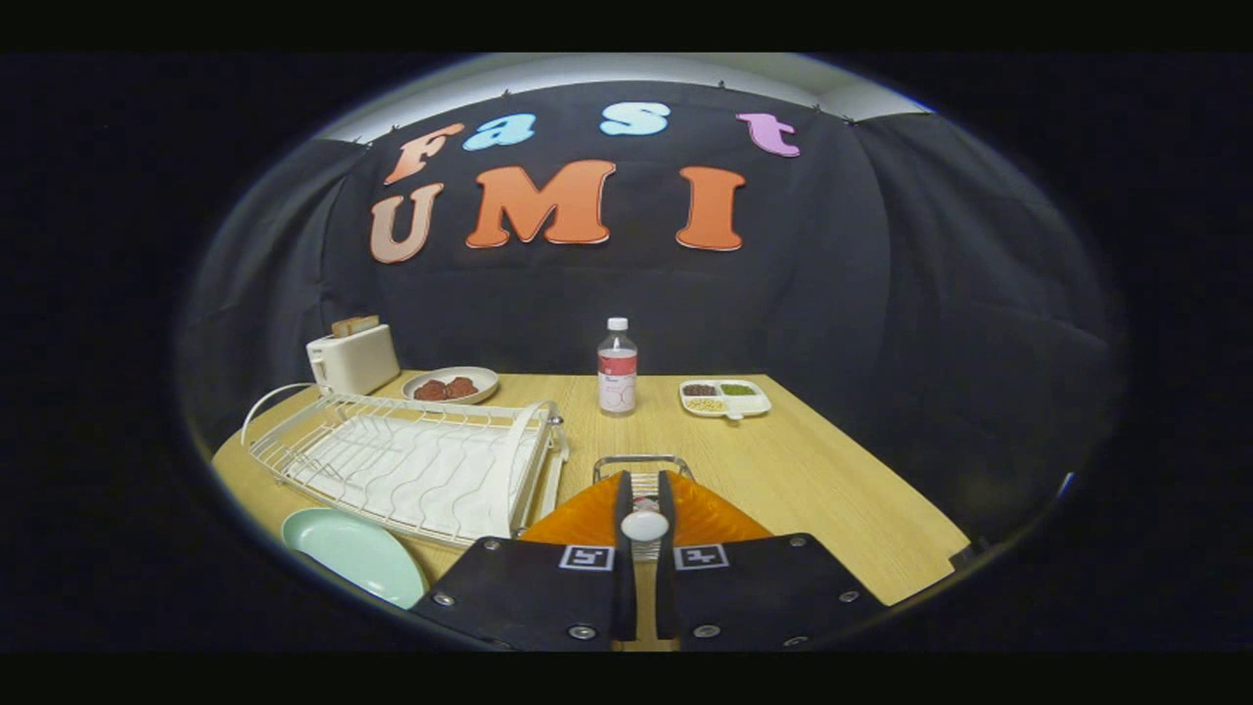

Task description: Take the plate from the dish rack, then take the spoon from the basket and place it into the plate.

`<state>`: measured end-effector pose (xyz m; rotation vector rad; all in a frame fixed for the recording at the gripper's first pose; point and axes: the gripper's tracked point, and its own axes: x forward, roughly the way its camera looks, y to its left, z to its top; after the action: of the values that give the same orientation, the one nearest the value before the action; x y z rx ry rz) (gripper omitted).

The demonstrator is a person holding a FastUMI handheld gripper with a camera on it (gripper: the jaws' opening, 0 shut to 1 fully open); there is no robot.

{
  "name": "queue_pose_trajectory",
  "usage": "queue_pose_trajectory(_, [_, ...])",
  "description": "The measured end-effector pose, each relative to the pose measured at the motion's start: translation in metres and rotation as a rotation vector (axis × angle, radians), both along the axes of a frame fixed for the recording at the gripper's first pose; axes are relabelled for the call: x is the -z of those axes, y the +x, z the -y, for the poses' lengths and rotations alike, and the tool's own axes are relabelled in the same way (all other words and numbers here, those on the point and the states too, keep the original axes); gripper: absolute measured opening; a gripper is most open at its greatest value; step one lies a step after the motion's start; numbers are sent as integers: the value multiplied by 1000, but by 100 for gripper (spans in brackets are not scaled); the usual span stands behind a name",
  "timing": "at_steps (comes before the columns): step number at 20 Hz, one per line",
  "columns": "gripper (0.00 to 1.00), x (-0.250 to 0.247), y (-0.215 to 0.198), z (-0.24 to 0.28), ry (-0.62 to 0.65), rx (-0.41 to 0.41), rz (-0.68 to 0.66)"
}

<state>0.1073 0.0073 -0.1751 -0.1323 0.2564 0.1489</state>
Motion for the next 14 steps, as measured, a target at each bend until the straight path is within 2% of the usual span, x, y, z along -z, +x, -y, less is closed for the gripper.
queue_pose_trajectory(3, [8, -28, -23, -2, -3, 19, 30])
queue_pose_trajectory(7, [8, -65, -62, -27, 8, -9, 69])
queue_pose_trajectory(10, [8, -80, -92, -62, 24, -80, 78])
queue_pose_trajectory(14, [8, -87, -128, -123, 68, -220, 68])
